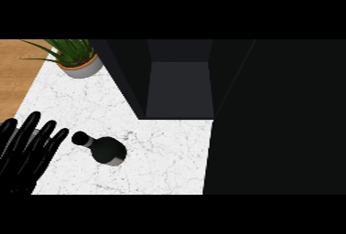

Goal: Pick up the wine, place it into the cabinet and close the cabinet

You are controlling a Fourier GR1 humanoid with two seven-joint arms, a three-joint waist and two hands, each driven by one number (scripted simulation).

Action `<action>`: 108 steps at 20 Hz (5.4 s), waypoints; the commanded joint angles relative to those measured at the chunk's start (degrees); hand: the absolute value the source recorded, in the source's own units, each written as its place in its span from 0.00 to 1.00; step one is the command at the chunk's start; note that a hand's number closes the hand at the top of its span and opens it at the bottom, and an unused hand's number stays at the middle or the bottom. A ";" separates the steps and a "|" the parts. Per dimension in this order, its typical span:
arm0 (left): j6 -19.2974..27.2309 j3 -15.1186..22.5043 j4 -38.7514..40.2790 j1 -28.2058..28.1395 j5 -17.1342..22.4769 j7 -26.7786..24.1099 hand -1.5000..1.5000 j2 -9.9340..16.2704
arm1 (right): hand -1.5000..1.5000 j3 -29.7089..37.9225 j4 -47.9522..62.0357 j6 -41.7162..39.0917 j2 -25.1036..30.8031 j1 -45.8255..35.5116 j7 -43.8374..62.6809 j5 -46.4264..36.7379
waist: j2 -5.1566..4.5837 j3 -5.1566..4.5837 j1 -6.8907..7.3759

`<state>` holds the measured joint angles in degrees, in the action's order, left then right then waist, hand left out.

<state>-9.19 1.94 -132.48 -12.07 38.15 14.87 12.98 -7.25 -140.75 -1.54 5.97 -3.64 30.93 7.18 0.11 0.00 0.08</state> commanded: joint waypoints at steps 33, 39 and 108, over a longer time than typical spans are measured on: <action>-21.26 -12.75 64.06 16.11 -23.10 -32.22 0.00 -0.59 | 0.00 -0.55 -6.28 -1.27 -2.44 1.50 3.80 -0.11 | -0.19 -0.04 -0.84; -23.55 -11.97 77.00 18.74 -29.30 -43.53 0.00 0.07 | 0.00 0.11 -5.29 -1.84 -2.78 -1.10 4.28 1.45 | -0.18 -0.05 -0.68; -12.90 -16.44 95.31 25.34 -17.63 -56.09 1.00 -11.19 | 0.00 4.59 -5.06 -3.75 -1.48 -4.43 9.79 4.15 | 0.07 0.01 0.13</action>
<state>-21.31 -16.11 -32.48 16.59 19.70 -42.41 4.18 -4.17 -140.02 -6.78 3.13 -5.31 33.28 6.82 0.10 0.03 0.06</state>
